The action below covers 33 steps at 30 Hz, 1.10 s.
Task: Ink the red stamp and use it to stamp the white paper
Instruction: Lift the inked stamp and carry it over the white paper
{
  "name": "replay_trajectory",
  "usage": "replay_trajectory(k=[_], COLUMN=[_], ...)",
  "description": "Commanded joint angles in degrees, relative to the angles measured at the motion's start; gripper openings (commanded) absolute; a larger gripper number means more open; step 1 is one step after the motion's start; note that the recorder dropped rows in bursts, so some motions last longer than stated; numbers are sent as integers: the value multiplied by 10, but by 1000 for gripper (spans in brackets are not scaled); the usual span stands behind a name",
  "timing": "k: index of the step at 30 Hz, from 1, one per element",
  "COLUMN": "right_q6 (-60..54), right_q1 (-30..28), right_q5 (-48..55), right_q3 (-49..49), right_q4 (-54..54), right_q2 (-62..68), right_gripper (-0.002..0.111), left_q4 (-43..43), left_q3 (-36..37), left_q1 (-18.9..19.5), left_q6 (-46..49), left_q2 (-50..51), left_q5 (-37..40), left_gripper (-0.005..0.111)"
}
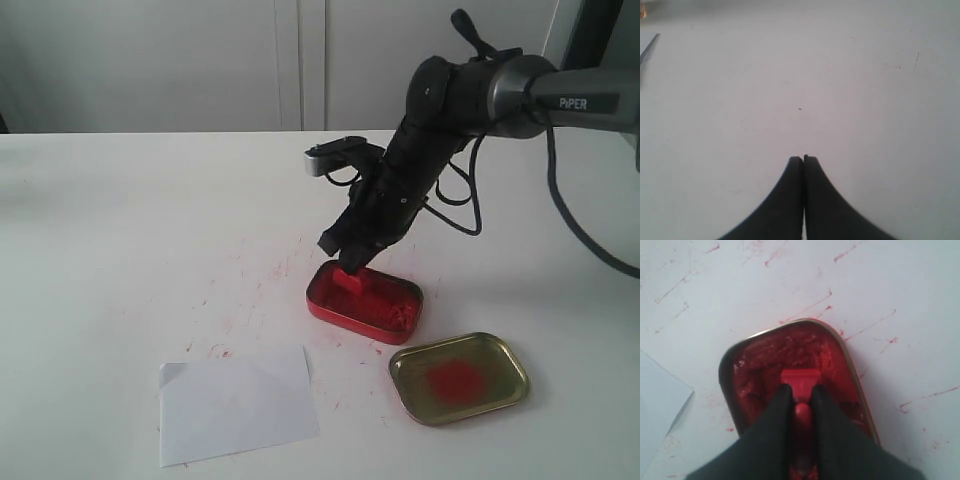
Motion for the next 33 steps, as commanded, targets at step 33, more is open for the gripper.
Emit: replay_trajectory(k=[33], right_q6=[5], right_q1=[78], right_q5=[-43], right_q3=[54], right_q4=[-6], right_q2=[-86], right_gripper=[0], left_q4=[0], left_q3=[5], left_q1=[2], left_q6=[-1], left_q2=[-2], left_q5=[4], left_gripper=[0])
